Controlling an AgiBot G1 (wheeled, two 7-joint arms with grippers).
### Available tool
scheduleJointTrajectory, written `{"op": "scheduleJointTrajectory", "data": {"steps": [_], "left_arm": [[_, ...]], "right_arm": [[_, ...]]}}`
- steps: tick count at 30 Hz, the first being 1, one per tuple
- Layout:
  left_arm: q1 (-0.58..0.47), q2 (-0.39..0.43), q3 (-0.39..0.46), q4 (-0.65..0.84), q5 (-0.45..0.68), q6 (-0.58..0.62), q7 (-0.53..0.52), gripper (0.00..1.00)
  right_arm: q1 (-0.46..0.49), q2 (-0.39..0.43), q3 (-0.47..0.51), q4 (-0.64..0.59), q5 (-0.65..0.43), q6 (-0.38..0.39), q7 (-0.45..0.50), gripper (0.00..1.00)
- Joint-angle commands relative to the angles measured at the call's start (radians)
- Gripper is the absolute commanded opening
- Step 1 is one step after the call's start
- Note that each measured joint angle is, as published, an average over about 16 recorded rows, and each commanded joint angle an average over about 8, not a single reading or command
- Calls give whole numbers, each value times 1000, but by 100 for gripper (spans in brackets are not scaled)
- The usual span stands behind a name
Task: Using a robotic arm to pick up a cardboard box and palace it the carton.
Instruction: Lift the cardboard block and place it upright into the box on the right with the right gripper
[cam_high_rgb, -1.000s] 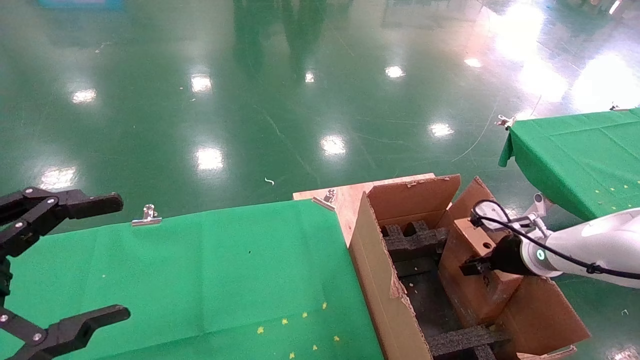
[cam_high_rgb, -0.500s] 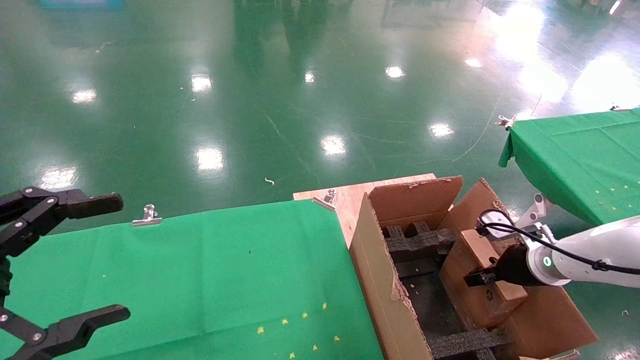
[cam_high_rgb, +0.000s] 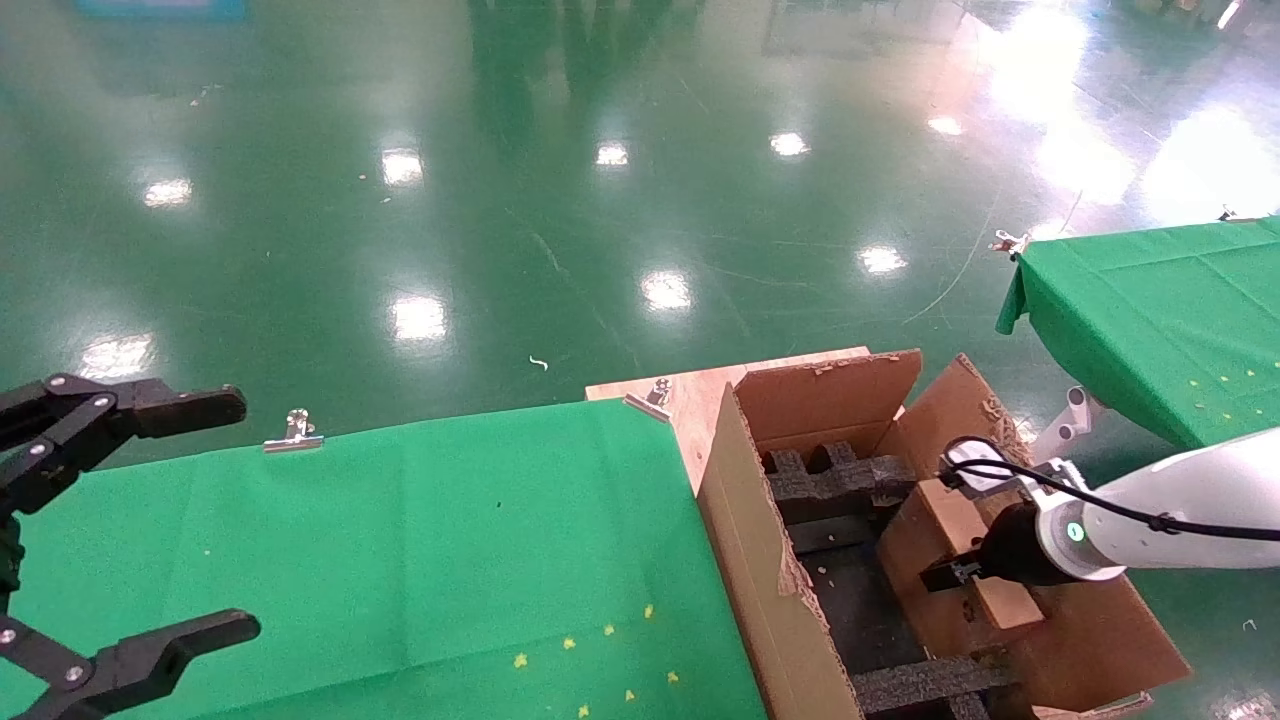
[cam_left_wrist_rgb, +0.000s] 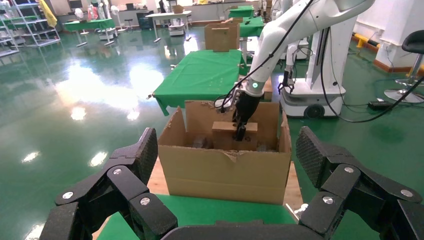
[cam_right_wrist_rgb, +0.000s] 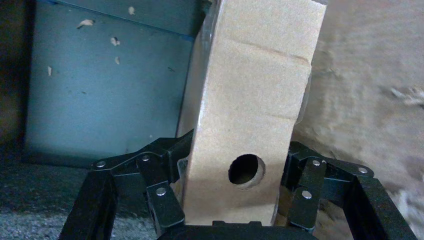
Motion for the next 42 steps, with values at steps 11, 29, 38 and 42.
{"op": "scheduleJointTrajectory", "data": {"steps": [11,29,38,42], "left_arm": [[0,0,0,0,0,0,0,100],[0,0,0,0,-1,0,0,100],[0,0,1,1,-1,0,0,100],[0,0,1,1,-1,0,0,100]], "right_arm": [[-8,-41,1,-62,24,-11,-48,85],[4,-39,3,-59,21,-14,-49,100],[26,-33,10,-46,18,-19,-51,100],[38,-29,14,-39,17,-19,-49,100]]}}
